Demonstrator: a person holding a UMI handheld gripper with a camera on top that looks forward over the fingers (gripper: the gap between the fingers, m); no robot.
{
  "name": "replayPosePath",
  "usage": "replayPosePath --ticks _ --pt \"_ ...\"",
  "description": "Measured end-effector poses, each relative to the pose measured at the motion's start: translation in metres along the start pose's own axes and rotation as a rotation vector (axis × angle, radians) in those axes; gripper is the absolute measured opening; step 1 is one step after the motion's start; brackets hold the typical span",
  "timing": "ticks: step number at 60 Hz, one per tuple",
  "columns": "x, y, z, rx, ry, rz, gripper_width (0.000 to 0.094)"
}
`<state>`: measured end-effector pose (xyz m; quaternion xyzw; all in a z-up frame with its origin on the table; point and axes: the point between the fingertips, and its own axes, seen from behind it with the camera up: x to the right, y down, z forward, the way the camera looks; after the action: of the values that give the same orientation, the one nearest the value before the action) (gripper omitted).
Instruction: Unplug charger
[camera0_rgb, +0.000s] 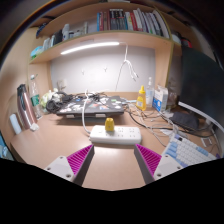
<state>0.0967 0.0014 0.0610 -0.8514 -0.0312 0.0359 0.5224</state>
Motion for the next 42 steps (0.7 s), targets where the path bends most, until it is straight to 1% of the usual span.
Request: replayPosePath --ticks 8,16,23,27,30,34,36,37,38,42 --pt "-0.010 -0.018 0.044 0.041 0.012 0.032 0.0875" --pt "-0.018 -0.028 0.092 0.053 0.024 0.106 0.0845" --pt "-0.012 -0.033 0.125 0.050 0.074 0.084 0.0821" --pt "-0.006 -0.037 0.136 0.060 0.104 0.064 0.0784" --pt "-0.004 -0.040 0.140 0.068 0.118 0.062 0.0729" --pt "-0.005 -0.041 0.145 0.070 0.122 0.053 0.0536" --pt "-0.006 -0.040 0.146 0.064 0.124 0.045 0.0401" --pt "-0.010 -0.042 0.149 0.066 0.108 0.040 0.0371" --pt "-0.009 -0.041 0.148 0.063 0.108 0.035 0.0314" --pt "-0.009 -0.040 0.146 0.062 0.116 0.015 0.0273"
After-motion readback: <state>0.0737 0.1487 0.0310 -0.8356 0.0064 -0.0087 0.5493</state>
